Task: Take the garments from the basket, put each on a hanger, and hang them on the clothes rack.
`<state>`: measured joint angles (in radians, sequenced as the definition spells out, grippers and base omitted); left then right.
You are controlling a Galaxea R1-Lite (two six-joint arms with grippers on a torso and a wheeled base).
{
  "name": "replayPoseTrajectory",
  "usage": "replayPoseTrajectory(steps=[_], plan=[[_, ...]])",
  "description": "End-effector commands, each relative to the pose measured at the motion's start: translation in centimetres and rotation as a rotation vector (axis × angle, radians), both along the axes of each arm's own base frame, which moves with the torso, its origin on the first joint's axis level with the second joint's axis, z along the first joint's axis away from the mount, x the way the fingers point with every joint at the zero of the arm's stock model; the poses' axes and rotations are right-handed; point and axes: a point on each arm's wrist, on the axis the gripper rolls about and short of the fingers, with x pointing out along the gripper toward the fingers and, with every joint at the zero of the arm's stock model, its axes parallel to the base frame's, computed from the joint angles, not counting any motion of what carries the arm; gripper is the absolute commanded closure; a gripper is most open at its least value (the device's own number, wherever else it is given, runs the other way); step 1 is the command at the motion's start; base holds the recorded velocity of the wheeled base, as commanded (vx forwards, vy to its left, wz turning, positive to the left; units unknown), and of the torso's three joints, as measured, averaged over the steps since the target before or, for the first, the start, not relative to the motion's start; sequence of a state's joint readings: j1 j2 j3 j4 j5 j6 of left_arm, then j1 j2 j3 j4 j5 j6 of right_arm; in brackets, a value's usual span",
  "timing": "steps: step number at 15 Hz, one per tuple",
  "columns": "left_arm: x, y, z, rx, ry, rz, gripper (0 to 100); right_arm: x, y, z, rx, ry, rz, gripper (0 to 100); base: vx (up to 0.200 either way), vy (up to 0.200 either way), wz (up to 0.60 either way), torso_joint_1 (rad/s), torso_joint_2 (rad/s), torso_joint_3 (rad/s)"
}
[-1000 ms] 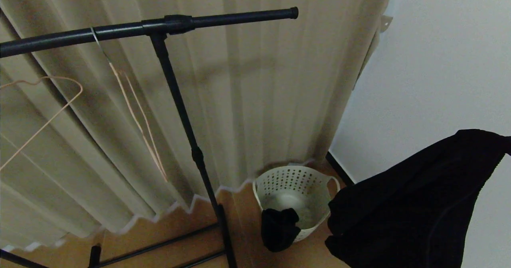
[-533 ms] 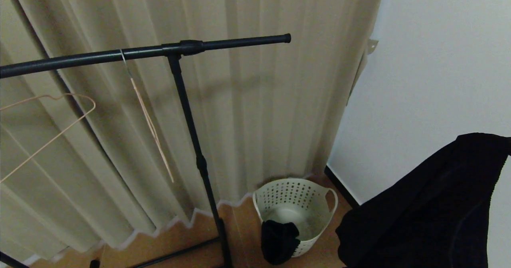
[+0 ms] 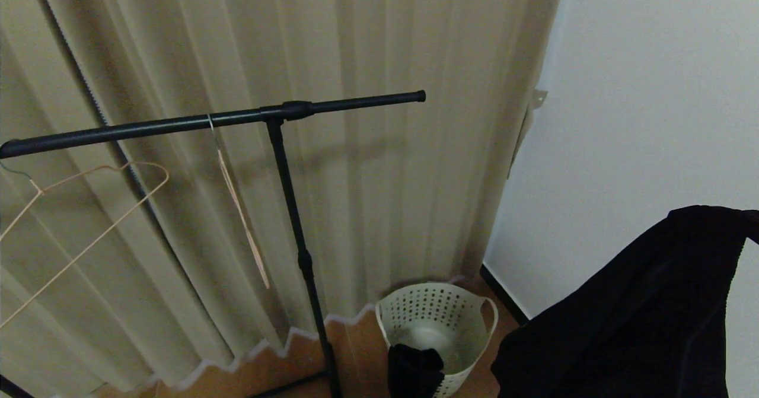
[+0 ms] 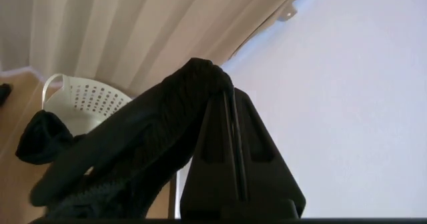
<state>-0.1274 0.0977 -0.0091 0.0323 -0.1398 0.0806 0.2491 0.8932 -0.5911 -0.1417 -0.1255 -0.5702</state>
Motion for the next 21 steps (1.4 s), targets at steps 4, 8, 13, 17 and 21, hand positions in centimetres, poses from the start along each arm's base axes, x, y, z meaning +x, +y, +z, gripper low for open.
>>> replayPoseTrajectory(steps=[4, 8, 13, 17, 21], plan=[[0.02, 0.00, 0.01, -0.003, 0.003, 0.002, 0, -0.17, -0.04, -0.50, -0.007, 0.007, 0.001, 100, 0.000, 0.000, 0.00, 0.071, -0.16, -0.083], [0.02, 0.00, -0.04, -0.003, 0.004, 0.005, 0, -0.24, -0.05, -0.74, -0.009, 0.013, 0.001, 100, 0.000, 0.000, 0.60, 0.004, -0.01, -0.005], [0.02, 0.01, 0.01, -0.006, 0.004, 0.007, 0, -0.35, -0.08, -0.82, -0.009, 0.013, 0.001, 100, 0.000, 0.000, 0.48, 0.007, 0.00, 0.002], [0.01, 0.01, 0.00, -0.007, 0.002, 0.009, 0, -0.55, -0.13, -0.63, -0.005, 0.000, 0.003, 100, 0.000, 0.000, 0.00, 0.000, 0.00, 0.000], [0.01, 0.02, 0.00, -0.012, 0.004, 0.010, 0, -0.55, -0.13, -0.63, -0.005, 0.000, 0.003, 100, -0.100, 0.000, 0.00, 0.000, 0.00, 0.001]])
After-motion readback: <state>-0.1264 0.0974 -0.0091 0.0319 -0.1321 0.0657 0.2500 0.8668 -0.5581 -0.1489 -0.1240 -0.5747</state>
